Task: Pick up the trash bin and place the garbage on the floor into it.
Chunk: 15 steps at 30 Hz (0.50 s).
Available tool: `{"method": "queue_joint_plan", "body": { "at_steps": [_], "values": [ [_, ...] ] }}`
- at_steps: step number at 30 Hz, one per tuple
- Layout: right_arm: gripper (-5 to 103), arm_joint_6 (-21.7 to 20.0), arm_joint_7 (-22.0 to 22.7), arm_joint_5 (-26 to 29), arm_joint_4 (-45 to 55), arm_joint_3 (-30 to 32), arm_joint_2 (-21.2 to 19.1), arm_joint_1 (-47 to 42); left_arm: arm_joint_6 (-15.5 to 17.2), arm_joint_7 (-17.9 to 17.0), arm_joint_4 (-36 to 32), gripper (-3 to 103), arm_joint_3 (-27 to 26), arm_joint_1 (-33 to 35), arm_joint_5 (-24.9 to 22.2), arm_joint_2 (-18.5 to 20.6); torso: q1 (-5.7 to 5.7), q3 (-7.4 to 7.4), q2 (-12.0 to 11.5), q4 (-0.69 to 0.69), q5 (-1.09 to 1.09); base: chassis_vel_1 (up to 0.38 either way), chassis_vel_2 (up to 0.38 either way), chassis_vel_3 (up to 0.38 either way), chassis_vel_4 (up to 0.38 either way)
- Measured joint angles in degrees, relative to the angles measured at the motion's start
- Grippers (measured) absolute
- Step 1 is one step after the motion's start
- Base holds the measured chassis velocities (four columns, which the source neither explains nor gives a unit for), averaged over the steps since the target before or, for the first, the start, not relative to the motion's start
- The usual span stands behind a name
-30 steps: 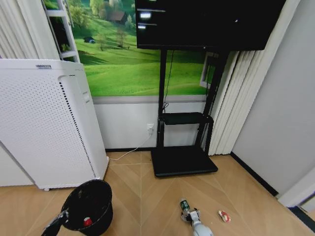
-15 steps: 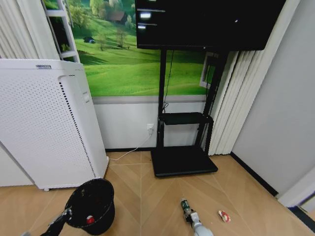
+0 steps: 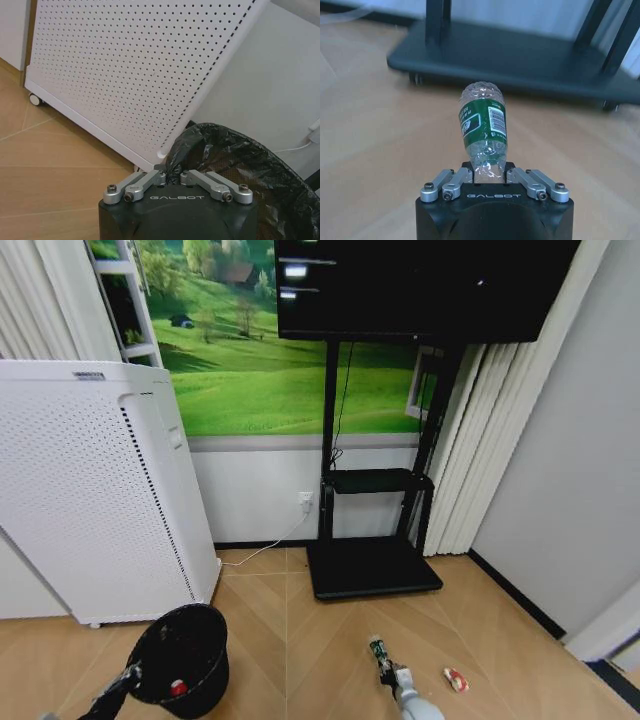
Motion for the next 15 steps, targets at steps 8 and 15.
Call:
{"method": "queue_joint_plan", "body": {
  "at_steps": [8,15],
  "values": [
    [25,6.76,-4.08,1.22,19.18,3.77,-4.24,-8.07,-1.26,-1.23,2.69,7,6.19,-3.49,2.67,2.7,0.0,0.0,0.0,0.0,-0.03,0.0,0.0,0.0,0.0],
    [25,9.22,-6.84,1.71,32.95,3.63,-6.51,-11.6,-3.49,0.28,6.45,7,18.92,-9.82,9.09,5.32,0.0,0.0,0.0,-0.01,0.0,0.0,0.0,0.0,0.0]
  ]
}}
